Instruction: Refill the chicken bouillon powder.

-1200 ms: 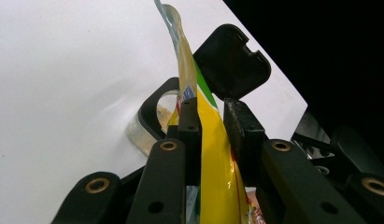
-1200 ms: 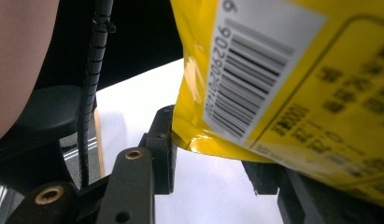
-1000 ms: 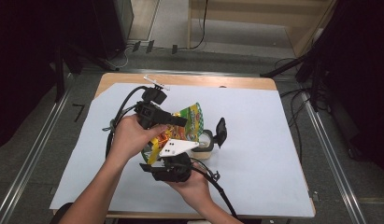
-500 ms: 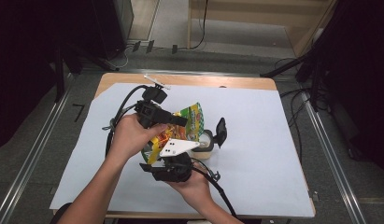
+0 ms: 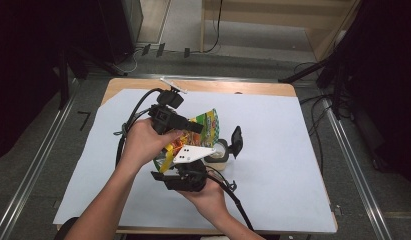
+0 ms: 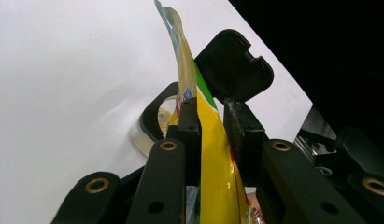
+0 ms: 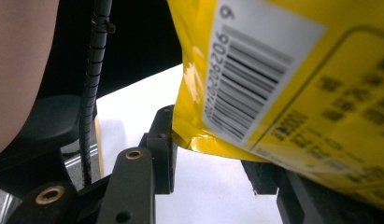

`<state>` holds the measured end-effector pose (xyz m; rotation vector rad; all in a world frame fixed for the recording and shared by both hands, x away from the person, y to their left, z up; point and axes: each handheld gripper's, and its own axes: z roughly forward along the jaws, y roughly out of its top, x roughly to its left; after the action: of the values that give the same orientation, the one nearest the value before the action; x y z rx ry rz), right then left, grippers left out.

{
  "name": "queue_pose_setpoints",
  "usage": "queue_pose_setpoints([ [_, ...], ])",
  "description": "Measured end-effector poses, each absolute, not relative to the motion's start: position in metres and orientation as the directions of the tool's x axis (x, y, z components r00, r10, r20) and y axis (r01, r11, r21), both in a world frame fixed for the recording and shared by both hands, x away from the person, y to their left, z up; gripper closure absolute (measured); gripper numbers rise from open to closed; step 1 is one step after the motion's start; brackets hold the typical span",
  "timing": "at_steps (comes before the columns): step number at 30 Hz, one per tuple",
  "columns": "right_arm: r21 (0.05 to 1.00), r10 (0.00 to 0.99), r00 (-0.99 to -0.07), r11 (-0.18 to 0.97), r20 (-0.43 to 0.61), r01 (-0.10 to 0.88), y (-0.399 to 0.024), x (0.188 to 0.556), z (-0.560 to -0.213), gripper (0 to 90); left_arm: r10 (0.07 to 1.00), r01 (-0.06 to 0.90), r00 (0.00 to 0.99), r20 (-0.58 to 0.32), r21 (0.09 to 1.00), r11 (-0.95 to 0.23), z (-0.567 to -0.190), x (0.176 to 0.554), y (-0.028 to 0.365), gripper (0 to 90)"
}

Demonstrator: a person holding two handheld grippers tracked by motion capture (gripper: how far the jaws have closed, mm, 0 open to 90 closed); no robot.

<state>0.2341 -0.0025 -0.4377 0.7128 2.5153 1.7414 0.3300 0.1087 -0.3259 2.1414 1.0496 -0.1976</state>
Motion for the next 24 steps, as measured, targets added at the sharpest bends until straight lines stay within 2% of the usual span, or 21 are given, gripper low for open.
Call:
queue_pose_setpoints([
  [24,0.885,0.367,-0.897,0.294,0.246,0.362,-0.0049,0.2329,-0.4404,61.2,0.615,0.729,0.664,-0.426,0.550,-0.407,-0.3296,0.3296,0.1059,78.0],
])
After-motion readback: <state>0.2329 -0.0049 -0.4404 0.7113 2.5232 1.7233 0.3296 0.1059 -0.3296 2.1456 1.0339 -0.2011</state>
